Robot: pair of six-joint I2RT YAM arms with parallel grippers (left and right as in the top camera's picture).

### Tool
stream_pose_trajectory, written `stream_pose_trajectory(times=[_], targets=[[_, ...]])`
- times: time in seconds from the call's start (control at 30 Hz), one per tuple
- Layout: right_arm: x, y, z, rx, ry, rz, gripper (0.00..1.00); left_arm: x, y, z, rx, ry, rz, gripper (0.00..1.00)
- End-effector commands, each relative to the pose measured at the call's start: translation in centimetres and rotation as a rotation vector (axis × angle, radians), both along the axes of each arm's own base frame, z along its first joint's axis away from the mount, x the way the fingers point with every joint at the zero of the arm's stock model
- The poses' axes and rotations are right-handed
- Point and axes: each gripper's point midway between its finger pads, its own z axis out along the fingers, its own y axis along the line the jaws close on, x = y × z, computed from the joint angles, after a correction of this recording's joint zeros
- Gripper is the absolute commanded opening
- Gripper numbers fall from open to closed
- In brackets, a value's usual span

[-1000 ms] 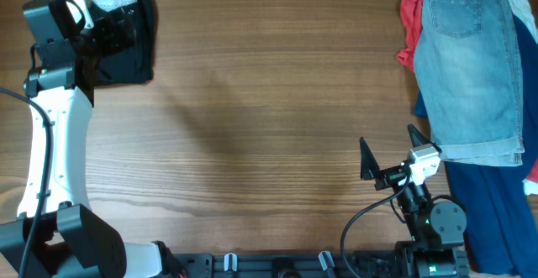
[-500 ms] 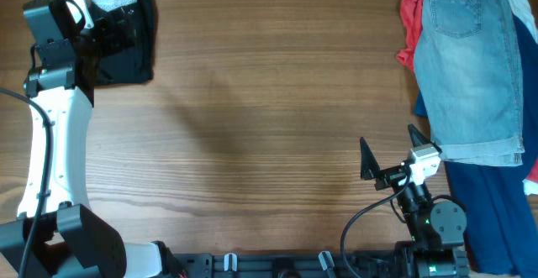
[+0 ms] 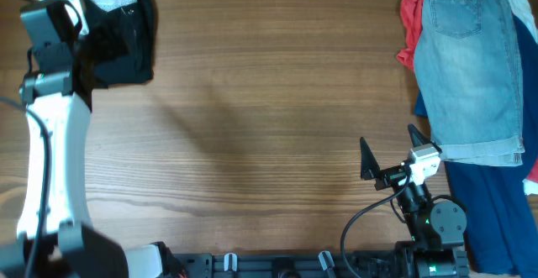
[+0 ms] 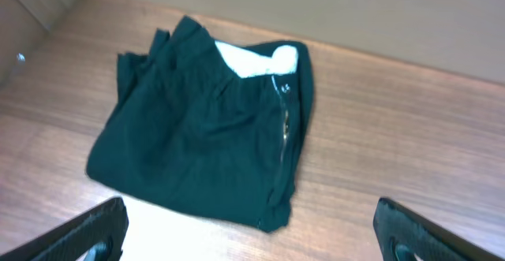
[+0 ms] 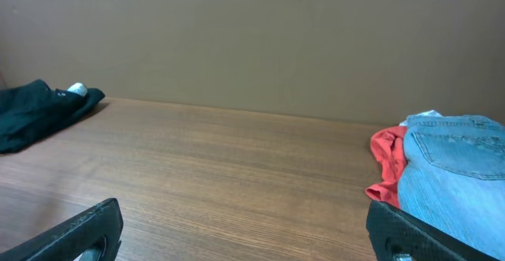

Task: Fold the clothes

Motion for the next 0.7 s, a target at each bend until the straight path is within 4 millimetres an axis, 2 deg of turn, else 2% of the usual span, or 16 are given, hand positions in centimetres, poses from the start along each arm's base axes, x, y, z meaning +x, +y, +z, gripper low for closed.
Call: stream_pose_trajectory(times=[0.0, 0.07, 0.13, 0.3, 0.5, 0.67], targets=[[0.0, -0.1, 0.2, 0.005, -0.011, -0.009, 1.0, -2.8, -1.5, 3.7, 0.017, -0.111, -0.04, 1.0], [0.0, -0.1, 0.2, 0.005, -0.011, -0.009, 1.0, -4.0, -2.5, 4.2, -0.02, -0.202, -0.053, 1.0], [0.0, -0.1, 0.2, 0.005, -0.011, -0.009, 1.0, -5.4, -3.1, 3.9, -0.059, -0.27, -0.041, 1.0], [0.0, -0.1, 0.2, 0.005, -0.011, -0.009, 1.0, -9.5, -4.1, 0.7, -0.154, -0.408, 0.012, 1.0], [0.0, -0.1, 0.2, 0.005, -0.011, -0.009, 1.0, -13.9, -5.1, -4.2, -0.225, -0.439, 0.048, 1.0], [0.0, -0.1, 0.2, 0.005, -0.011, -0.009, 1.0, -16.2, -6.1, -5.6, -0.218, -0.5, 0.022, 1.0]])
